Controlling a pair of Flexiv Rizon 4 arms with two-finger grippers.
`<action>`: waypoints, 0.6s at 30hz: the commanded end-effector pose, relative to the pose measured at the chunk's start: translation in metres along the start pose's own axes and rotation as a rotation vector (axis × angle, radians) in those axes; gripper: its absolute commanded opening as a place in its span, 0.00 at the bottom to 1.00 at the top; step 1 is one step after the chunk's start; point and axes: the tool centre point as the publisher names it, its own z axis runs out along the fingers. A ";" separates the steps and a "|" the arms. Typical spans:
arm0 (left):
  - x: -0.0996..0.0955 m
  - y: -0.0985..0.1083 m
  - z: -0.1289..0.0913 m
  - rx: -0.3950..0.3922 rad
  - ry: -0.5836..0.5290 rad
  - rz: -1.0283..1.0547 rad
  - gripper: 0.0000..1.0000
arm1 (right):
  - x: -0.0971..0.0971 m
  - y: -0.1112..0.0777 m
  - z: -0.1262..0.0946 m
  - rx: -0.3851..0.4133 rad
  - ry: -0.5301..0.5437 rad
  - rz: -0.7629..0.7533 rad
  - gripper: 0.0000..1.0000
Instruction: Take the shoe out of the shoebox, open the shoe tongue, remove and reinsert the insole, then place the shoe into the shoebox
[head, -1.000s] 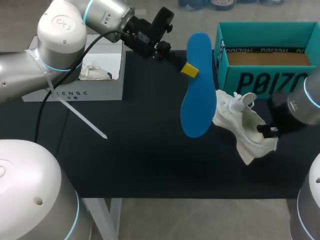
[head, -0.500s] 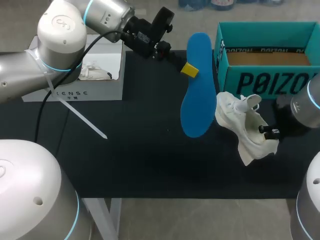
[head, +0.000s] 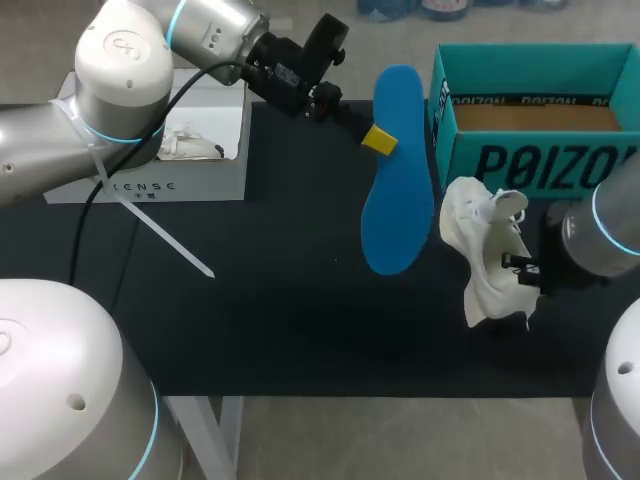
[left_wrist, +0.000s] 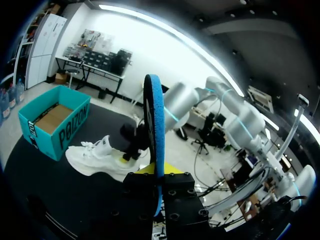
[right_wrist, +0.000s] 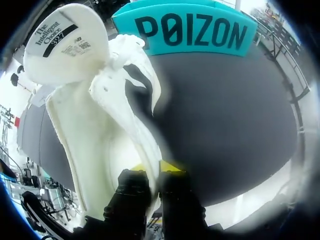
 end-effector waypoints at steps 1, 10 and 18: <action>0.000 0.000 0.000 -0.002 -0.002 0.000 0.00 | 0.006 0.000 0.018 0.014 0.022 -0.006 0.00; 0.000 0.000 0.000 -0.002 -0.002 0.000 0.00 | 0.008 0.003 0.037 0.027 0.032 0.017 0.00; 0.000 0.000 0.000 -0.002 -0.002 0.000 0.00 | 0.005 0.001 0.055 0.044 0.031 0.040 0.00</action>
